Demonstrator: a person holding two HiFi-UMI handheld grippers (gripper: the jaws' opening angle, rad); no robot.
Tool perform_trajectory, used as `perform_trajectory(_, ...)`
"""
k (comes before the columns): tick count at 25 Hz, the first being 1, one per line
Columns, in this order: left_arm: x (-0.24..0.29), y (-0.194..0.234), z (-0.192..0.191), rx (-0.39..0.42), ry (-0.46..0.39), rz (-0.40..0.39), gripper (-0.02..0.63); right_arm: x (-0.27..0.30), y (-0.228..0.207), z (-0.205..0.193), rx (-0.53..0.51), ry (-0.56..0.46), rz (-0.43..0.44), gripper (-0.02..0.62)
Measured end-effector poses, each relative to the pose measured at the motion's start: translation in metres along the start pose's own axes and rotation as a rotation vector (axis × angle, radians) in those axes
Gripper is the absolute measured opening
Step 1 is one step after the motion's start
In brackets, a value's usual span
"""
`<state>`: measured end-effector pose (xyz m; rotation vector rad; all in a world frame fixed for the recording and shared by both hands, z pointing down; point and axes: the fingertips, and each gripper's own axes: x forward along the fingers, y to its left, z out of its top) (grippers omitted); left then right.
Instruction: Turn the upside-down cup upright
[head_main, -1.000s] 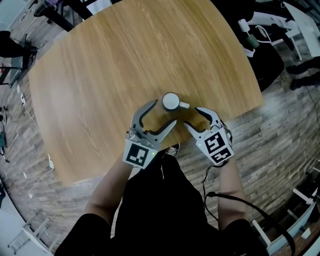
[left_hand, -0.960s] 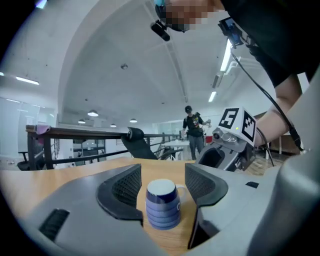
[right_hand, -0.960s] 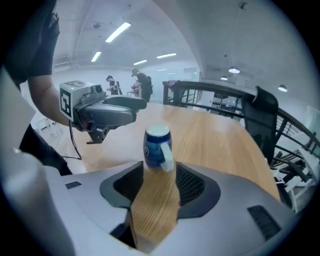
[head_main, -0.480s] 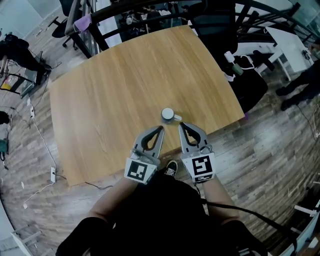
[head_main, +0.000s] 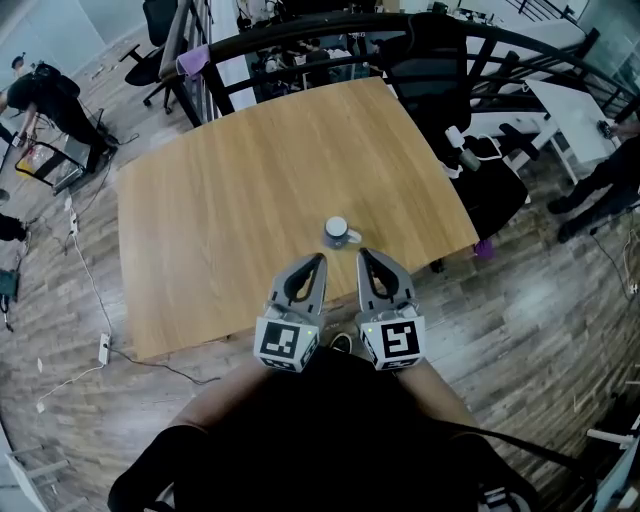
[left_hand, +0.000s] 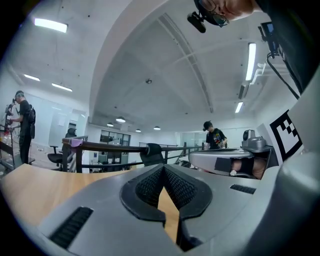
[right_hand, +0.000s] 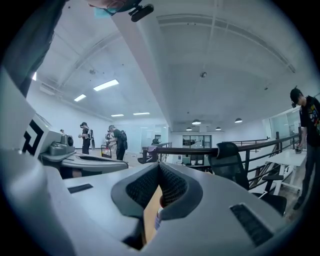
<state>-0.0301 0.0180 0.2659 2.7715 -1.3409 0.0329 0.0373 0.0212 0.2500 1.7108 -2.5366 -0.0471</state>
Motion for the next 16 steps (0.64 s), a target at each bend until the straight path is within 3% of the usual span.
perform_trajectory(16,-0.006,-0.011,0.02,0.027,-0.056,0.035,0.008,-0.008,0.004,0.018,-0.018,-0.026,0.013,0.012)
